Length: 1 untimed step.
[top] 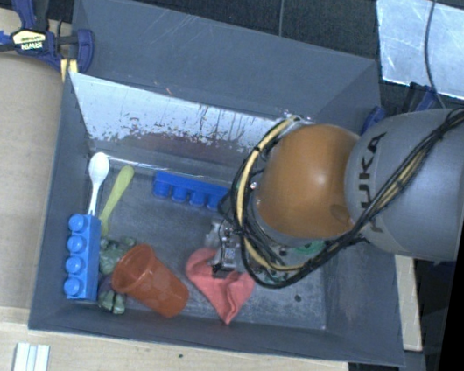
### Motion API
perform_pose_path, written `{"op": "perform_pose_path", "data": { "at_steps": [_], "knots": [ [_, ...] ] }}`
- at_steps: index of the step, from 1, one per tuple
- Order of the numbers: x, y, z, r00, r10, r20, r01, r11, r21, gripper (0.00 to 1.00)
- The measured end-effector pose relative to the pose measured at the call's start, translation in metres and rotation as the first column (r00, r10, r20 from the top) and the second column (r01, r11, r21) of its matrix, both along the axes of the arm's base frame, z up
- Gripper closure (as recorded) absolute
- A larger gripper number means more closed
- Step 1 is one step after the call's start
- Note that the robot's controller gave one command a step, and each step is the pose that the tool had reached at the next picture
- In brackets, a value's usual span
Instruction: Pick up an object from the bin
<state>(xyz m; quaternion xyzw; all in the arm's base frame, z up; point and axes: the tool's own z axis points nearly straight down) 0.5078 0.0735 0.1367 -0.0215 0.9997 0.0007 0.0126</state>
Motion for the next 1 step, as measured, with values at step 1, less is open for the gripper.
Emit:
{"op": "perform_pose_path", "data": {
  "at_steps": [1],
  "knots": [
    [-0.0103, -0.0053, 0.0738, 0.999, -0.04, -0.002, 0.04, 0.999, 0.001, 1.0]
  ]
}}
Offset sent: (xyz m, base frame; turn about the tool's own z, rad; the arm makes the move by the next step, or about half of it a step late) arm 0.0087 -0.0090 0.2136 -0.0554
